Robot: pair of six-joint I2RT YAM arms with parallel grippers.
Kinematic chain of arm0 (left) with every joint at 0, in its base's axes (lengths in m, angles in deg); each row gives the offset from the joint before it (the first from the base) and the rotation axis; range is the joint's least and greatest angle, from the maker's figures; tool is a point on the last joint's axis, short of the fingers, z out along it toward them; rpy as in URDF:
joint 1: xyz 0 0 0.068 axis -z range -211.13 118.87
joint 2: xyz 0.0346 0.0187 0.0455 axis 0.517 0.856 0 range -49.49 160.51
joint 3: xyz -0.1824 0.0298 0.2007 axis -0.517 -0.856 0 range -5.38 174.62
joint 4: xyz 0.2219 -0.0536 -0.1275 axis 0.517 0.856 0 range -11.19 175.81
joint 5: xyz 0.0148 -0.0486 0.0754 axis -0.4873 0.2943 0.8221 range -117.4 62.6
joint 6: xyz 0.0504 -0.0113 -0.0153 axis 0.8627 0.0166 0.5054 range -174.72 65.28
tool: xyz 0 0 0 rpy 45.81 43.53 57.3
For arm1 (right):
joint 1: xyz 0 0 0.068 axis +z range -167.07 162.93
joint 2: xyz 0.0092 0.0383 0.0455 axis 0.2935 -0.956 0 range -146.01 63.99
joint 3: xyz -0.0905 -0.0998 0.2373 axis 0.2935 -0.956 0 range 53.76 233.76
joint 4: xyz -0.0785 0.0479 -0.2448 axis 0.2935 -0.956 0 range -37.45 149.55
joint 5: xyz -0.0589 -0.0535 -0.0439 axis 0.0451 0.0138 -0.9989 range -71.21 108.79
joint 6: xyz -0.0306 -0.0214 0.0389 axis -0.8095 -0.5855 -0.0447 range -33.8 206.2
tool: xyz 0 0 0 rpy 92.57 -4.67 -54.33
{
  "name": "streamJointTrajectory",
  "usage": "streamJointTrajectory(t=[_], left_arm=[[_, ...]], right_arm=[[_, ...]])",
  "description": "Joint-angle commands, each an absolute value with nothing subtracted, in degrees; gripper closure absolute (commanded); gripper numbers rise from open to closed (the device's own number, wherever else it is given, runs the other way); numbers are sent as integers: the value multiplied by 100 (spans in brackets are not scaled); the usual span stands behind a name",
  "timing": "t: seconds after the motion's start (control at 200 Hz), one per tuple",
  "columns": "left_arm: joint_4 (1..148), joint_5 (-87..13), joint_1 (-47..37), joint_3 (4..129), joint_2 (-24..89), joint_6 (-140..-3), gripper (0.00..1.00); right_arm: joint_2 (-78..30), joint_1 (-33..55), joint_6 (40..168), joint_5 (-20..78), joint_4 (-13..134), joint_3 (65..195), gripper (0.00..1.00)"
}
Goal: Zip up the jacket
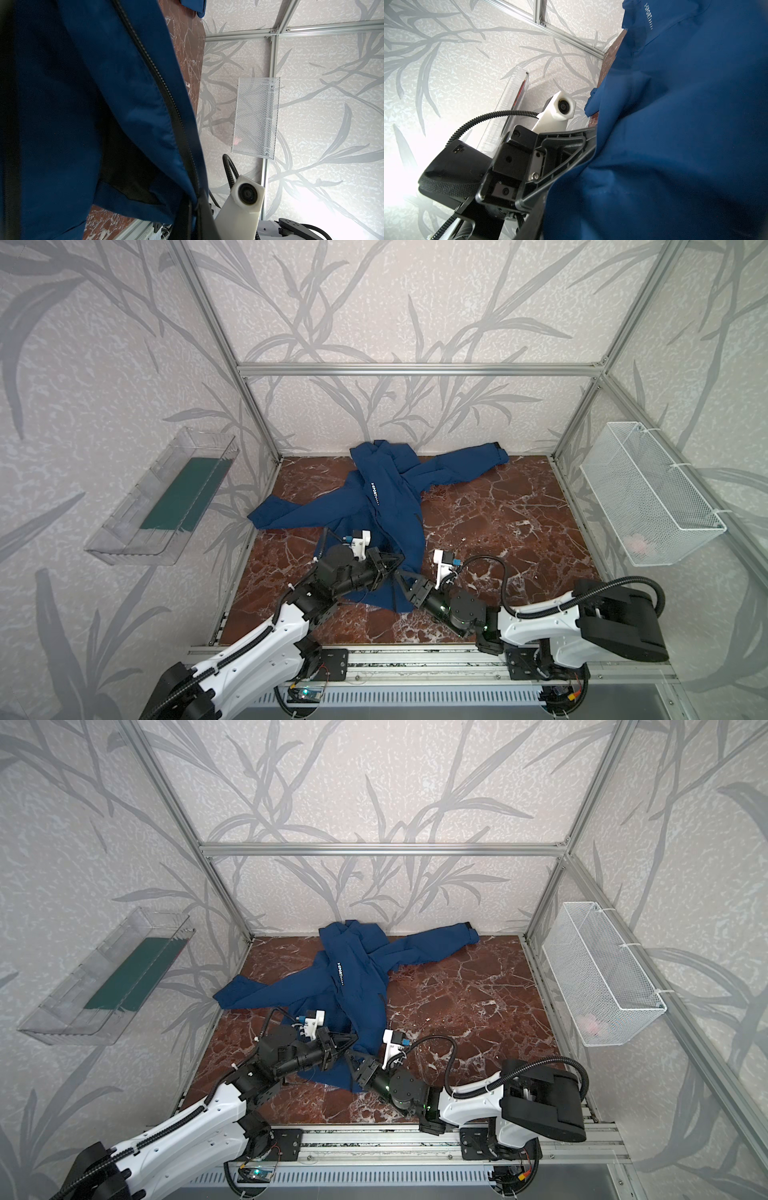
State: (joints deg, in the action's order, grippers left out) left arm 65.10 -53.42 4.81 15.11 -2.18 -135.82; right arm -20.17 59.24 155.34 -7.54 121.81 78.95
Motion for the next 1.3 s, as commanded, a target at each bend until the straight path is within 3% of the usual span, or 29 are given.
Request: streamJointTrajectory(t=[0.0,0.405,0.695,1.11,1.17,1.25,1.295], left_arm=[[6423,-5344,486,1449,-274,-13652,100],[6334,-5359,494,1484,-152,-13635,100],[6334,-5351,487,1482,-174,-13642,100],[6406,-5316,486,1426,-199,-13620,100],[6506,-5264,482,1397,-248,-13598,73],[6943,-5157,454,1390,-419,-13446,55],[7378,-5054,428,1387,-583,-13324,51]], right_arm=[[-1697,5839,15442,-793,12028,7819,59],[-1580,5519,15637,-184,11401,7981,61],[-1906,5517,15784,-5,11703,8030,86],[-2264,5516,15753,146,12500,7965,93],[-2331,5517,15707,106,12802,7905,94],[-2389,5510,15676,13,13141,7818,95],[-2394,5508,15678,-29,13234,7779,95]])
